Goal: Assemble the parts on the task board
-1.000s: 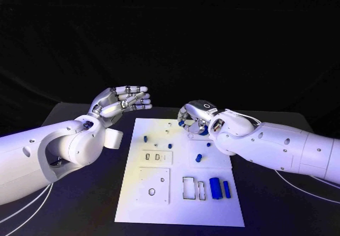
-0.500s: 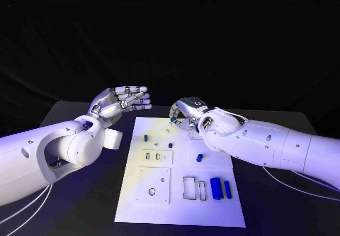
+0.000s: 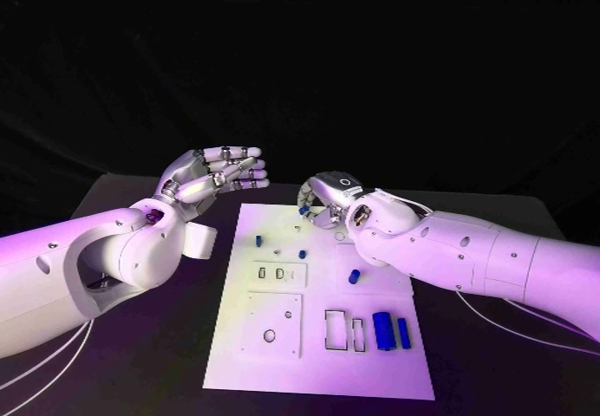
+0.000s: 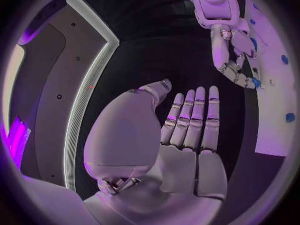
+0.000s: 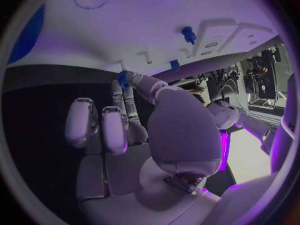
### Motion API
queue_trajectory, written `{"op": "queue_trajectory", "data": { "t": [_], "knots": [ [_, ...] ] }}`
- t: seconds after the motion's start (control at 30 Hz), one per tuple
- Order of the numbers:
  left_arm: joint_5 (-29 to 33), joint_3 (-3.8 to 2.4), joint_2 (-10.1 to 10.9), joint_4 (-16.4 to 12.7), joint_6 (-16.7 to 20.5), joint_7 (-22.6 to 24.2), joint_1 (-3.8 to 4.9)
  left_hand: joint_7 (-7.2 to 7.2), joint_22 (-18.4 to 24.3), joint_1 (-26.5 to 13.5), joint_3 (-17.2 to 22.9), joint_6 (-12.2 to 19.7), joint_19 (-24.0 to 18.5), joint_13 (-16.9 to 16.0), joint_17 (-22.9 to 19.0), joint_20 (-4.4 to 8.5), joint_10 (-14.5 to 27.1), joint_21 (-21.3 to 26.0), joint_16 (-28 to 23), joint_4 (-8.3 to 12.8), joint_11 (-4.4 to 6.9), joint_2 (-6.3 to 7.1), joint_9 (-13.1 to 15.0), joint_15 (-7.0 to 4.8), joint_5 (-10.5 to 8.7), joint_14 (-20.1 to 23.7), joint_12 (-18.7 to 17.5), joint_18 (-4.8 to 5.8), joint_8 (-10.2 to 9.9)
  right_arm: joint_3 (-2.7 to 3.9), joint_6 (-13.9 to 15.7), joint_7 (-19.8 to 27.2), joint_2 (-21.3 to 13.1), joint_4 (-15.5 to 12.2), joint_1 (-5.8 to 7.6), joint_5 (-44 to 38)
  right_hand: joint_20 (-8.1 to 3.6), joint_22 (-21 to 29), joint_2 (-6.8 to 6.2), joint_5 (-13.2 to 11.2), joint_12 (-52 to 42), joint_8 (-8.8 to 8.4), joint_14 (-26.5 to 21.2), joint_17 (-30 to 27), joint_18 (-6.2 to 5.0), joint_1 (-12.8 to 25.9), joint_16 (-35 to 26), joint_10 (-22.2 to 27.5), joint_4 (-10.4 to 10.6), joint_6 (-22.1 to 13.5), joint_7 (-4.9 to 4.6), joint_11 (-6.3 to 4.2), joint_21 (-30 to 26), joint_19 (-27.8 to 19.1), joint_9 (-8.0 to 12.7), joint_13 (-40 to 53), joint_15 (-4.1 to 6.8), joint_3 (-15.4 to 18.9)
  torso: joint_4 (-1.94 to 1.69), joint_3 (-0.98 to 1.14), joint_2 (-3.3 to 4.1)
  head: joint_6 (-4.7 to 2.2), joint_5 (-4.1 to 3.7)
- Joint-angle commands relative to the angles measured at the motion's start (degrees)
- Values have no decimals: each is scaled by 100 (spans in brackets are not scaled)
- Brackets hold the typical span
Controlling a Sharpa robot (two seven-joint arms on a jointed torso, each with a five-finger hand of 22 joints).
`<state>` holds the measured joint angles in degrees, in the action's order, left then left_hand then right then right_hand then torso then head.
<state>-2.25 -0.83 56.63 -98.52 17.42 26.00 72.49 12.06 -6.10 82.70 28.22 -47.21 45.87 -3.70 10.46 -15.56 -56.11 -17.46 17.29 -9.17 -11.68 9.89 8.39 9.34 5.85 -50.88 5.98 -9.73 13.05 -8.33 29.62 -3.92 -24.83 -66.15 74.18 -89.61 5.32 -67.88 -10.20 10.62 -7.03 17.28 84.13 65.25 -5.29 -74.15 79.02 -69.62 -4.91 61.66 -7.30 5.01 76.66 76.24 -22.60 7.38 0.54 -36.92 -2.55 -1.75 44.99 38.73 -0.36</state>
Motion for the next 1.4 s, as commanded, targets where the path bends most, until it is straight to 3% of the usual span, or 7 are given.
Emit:
{"op": "queue_trajectory", "data": {
  "t": [0.03, 0.47, 0.8, 1.03, 1.4],
  "knots": [
    [-22, -6, 7, -30, -102, 27, 20, 346, 8, -55, 34, 33, 1, -2, 6, -13, 8, 14, -21, 14, -31, 5, -8, 11, -35, 8, -17, -73, -35, 1, -128, 2, 20, 44, -12, 1, 4, -4, -2, 23, 7, 31, 134, -5, 48, 58, 20, -149, 26, -39, -4, -141, 26, 12, -5, 151, 21, -21, -8, -4, 9, 13, 2],
    [-22, -7, 41, -32, -98, 25, 40, 347, 11, -58, 38, 36, -1, -2, 6, -15, 11, 17, -25, 16, -33, 5, -9, 12, -36, 12, -23, -73, -38, 1, -264, -8, 18, 82, -23, -1, 7, -5, -13, 17, 18, 29, 130, -24, 47, 82, 13, -143, 35, -56, -4, -138, 26, 7, -19, 153, 18, -17, 10, 0, 8, 34, 33],
    [-22, -7, 39, -21, -102, 22, 47, 349, 16, -65, 44, 41, -6, -2, 7, -17, 14, 22, -32, 21, -36, 6, -11, 15, -36, 17, -33, -73, -42, 0, -277, -2, 58, 91, -23, 2, 13, 16, -28, 6, 50, 18, 111, -93, 40, 106, -17, -113, 41, -100, -9, -130, 9, -16, -42, 153, 12, -26, -5, 0, 17, 23, 31],
    [-22, -7, 40, -27, -103, 18, 52, 349, 16, -65, 44, 41, -6, -2, 7, -17, 14, 22, -32, 21, -36, 6, -11, 15, -36, 17, -33, -73, -42, 0, -274, -2, 86, 117, -23, 15, 28, 0, -49, 36, 108, -3, 104, -105, 42, 131, -20, -50, 45, -165, -35, -101, 12, -20, -75, 146, -9, -52, 5, -5, 19, 54, 47],
    [-22, -7, 45, -21, -108, 8, 56, 352, 21, -72, 50, 44, -9, -3, 8, -19, 16, 27, -38, 26, -38, 7, -13, 18, -37, 22, -43, -73, -45, 0, -304, 2, 89, 102, -23, 26, 48, 11, -111, 7, 159, -41, 92, -150, 38, 173, -35, 7, 50, -248, -59, -74, -1, -39, -96, 140, -32, -50, 5, -6, 17, 45, 64]
  ]
}}
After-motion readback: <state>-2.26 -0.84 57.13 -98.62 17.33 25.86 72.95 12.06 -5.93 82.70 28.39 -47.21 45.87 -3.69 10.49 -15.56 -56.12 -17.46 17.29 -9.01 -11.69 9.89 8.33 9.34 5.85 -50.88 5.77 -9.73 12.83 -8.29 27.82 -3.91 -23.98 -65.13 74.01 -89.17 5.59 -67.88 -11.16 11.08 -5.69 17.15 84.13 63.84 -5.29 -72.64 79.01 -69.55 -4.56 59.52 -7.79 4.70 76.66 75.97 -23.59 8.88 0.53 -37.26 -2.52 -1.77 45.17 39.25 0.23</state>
